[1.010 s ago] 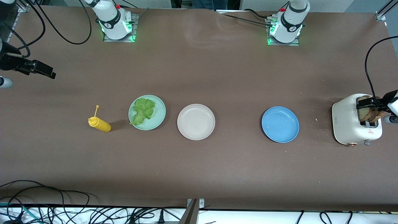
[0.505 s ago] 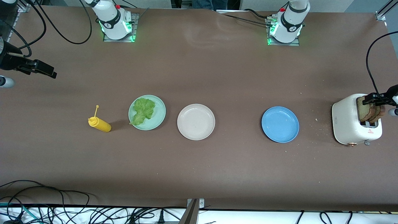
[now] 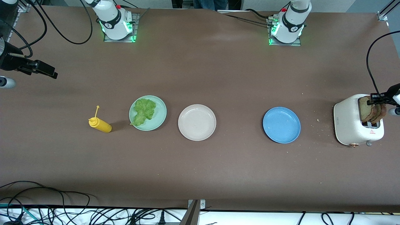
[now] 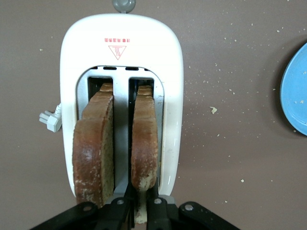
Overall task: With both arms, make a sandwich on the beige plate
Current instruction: 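Grasp the bread slice with the left gripper and lift it out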
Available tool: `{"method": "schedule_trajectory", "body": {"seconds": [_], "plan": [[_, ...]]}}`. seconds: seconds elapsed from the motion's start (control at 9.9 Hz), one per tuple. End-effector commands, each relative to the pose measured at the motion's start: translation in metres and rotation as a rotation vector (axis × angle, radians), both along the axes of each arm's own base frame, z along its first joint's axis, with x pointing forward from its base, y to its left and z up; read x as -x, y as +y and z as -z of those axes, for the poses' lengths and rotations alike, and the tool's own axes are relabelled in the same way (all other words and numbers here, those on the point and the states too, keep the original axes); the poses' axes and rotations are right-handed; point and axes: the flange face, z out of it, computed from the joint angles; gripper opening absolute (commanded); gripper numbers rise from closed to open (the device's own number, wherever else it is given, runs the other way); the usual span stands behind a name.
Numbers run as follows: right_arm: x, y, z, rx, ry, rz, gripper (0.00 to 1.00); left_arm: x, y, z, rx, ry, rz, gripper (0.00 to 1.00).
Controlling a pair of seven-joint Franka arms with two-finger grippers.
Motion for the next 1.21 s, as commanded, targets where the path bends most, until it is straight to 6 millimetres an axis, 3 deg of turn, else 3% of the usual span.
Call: {"method": "schedule_trajectory", "body": {"seconds": [0.0,0.1,0.2,0.4,0.61,0.81,0.91,1.11], "plan": [[0.009,0.002,-0.003,-0.017,-0.010,-0.007,1.00,0.005,-0.007,-0.006,0.016,-0.011,0.039,0.00],[0.009,0.002,-0.003,-0.018,-0.010,-0.009,1.00,0.003,-0.004,-0.014,0.015,-0.021,0.058,0.00],[0.009,0.002,-0.003,-0.017,-0.009,-0.007,1.00,-0.006,-0.008,-0.035,0.017,-0.030,0.084,0.00],[0.009,0.002,-0.003,-0.018,-0.007,-0.009,1.00,-0.025,-0.025,-0.097,0.037,-0.014,0.114,0.00],[0.009,0.001,-0.003,-0.019,-0.009,-0.007,1.00,-0.040,-0.057,-0.130,0.145,-0.020,0.120,0.00],[0.009,0.001,-0.003,-0.019,-0.007,-0.007,1.00,-0.050,-0.117,-0.134,0.193,0.024,0.208,0.00],[0.009,0.001,-0.003,-0.019,-0.009,-0.006,1.00,-0.056,-0.148,-0.126,0.258,0.040,0.235,0.00],[0.009,0.000,-0.003,-0.018,-0.007,-0.004,1.00,-0.067,-0.199,-0.088,0.467,0.105,0.238,0.00]]}}
